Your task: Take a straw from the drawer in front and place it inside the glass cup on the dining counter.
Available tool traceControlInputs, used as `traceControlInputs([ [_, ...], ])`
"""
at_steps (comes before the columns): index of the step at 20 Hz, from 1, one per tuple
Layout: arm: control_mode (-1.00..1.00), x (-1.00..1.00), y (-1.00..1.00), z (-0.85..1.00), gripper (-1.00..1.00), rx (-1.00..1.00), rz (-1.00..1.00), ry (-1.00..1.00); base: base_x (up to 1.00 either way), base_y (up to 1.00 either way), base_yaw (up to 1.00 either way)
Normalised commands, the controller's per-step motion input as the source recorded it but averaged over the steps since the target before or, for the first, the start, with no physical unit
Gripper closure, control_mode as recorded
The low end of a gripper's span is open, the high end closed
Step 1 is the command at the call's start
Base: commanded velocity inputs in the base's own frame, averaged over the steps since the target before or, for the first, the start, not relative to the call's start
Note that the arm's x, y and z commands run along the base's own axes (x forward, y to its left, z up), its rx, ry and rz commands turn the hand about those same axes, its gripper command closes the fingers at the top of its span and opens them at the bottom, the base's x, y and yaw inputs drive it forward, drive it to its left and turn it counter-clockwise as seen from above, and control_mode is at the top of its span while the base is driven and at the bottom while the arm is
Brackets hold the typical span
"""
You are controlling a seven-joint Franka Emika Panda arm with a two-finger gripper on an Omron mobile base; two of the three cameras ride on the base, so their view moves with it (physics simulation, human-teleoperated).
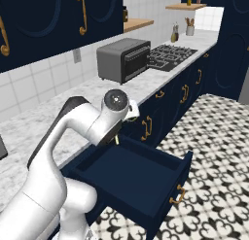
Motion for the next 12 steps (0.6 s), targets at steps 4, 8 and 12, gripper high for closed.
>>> traceControlInputs([
  [4,-1.00,-0.50,0.32,0.28,1.00,0.07,-0.06,-0.08,0.00,0.00,0.00],
  [8,-1.00,-0.28,0.01,0.10,1.00,0.00,-0.05,-0.04,0.00,0.00,0.00],
  [12,-1.00,-0.44,0.01,0.37,1.00,-0.04,-0.01,-0.13,0.00,0.00,0.00],
])
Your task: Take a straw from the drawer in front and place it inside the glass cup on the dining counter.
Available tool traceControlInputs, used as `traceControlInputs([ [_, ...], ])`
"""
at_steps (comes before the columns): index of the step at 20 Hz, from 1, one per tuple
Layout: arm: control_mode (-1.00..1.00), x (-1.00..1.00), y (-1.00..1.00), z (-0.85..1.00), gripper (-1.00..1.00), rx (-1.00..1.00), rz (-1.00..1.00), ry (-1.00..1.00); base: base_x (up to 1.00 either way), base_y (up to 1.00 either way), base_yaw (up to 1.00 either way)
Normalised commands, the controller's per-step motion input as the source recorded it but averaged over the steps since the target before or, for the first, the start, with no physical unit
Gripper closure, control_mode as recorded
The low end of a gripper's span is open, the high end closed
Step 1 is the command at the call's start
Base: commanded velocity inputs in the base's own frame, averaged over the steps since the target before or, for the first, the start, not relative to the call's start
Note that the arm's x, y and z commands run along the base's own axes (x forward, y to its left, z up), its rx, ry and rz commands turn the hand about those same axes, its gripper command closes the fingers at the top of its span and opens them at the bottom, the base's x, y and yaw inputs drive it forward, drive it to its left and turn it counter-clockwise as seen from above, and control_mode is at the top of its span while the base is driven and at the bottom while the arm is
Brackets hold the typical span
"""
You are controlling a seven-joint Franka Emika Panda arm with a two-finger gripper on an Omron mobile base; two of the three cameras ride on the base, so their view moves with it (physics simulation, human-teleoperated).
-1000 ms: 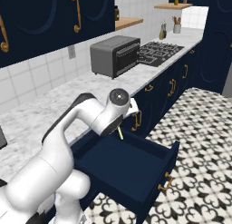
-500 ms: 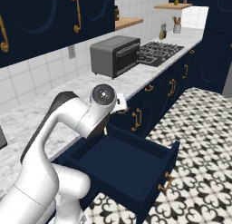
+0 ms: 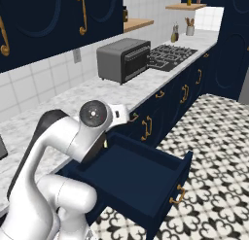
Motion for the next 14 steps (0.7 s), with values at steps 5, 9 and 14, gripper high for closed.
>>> traceControlInputs([
  [5,-1.00,-0.33,0.00,0.44,1.00,-0.05,0.00,-0.12,0.00,0.00,0.00],
  [9,-1.00,0.00,0.00,0.03,1.00,0.00,0.00,0.06,0.00,0.00,0.00],
  [14,1.00,-0.03,0.03,0.00,1.00,-0.01,0.00,-0.01,-0.10,0.01,-0.07],
])
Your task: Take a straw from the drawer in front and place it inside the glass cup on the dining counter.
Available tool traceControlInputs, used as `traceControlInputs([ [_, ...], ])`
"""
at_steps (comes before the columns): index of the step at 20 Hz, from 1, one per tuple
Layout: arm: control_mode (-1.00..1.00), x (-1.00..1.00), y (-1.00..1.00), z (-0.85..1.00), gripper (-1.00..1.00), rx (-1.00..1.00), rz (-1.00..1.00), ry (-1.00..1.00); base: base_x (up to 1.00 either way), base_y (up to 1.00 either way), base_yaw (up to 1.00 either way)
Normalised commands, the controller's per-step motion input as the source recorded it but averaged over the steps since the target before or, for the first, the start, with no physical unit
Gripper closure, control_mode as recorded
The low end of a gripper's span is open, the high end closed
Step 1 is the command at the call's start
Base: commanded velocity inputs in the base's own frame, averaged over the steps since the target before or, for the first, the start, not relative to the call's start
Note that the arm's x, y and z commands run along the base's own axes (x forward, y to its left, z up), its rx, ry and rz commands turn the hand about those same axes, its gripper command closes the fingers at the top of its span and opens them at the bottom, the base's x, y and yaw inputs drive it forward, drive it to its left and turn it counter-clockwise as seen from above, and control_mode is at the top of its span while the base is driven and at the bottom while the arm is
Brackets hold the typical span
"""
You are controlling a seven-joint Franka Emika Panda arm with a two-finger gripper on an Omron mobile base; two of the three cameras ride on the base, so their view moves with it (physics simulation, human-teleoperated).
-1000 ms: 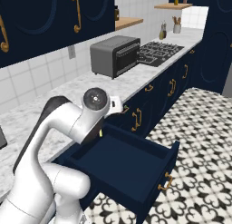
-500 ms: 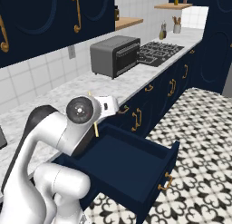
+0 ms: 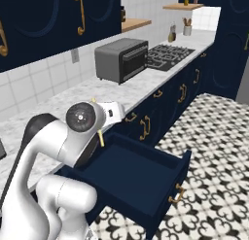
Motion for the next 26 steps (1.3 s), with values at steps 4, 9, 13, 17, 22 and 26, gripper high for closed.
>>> traceControlInputs([
  [4,1.00,0.00,0.00,0.00,1.00,0.00,0.00,0.00,-0.22,0.00,-0.43],
  [9,1.00,0.00,0.00,0.00,1.00,0.00,0.00,0.00,-0.14,0.00,-0.68],
  [13,1.00,0.00,0.00,0.00,1.00,0.00,0.00,0.00,-0.04,0.00,-0.71],
  [17,1.00,0.00,0.00,0.00,1.00,0.00,0.00,0.00,-0.04,0.00,-0.71],
  [22,1.00,0.00,0.00,0.00,1.00,0.00,0.00,0.00,-0.03,-0.05,-0.69],
  [26,1.00,0.00,0.00,0.00,1.00,0.00,0.00,0.00,0.01,-0.21,-0.62],
])
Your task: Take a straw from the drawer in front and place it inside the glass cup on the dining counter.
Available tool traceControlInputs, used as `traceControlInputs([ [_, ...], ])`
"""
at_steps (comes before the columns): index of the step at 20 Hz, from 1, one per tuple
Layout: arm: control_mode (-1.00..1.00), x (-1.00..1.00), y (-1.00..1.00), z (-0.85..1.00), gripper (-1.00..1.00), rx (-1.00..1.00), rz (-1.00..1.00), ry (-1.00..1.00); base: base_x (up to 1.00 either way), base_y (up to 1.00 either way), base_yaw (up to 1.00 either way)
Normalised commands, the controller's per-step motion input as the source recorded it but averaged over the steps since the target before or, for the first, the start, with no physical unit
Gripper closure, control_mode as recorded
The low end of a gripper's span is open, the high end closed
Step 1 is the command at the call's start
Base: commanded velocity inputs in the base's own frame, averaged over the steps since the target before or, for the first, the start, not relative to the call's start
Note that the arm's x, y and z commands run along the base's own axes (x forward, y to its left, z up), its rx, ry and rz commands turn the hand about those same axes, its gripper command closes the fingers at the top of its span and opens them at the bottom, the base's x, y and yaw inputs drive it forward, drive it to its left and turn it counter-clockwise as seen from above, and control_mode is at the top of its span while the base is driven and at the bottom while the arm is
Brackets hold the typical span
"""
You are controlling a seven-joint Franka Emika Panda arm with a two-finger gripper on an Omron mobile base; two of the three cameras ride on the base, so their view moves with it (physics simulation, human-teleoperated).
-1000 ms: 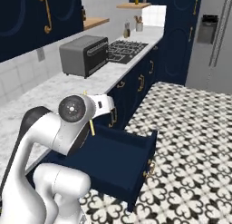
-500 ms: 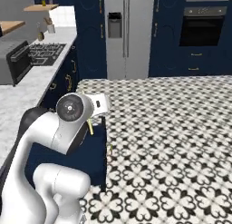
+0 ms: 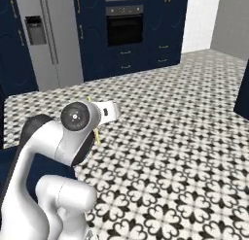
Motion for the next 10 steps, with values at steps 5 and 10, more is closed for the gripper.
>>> traceControlInputs([
  [5,1.00,0.00,0.00,0.00,1.00,0.00,0.00,0.00,0.33,-0.59,-0.45],
  [10,1.00,0.00,0.00,0.00,1.00,0.00,0.00,0.00,0.51,-0.76,-0.23],
])
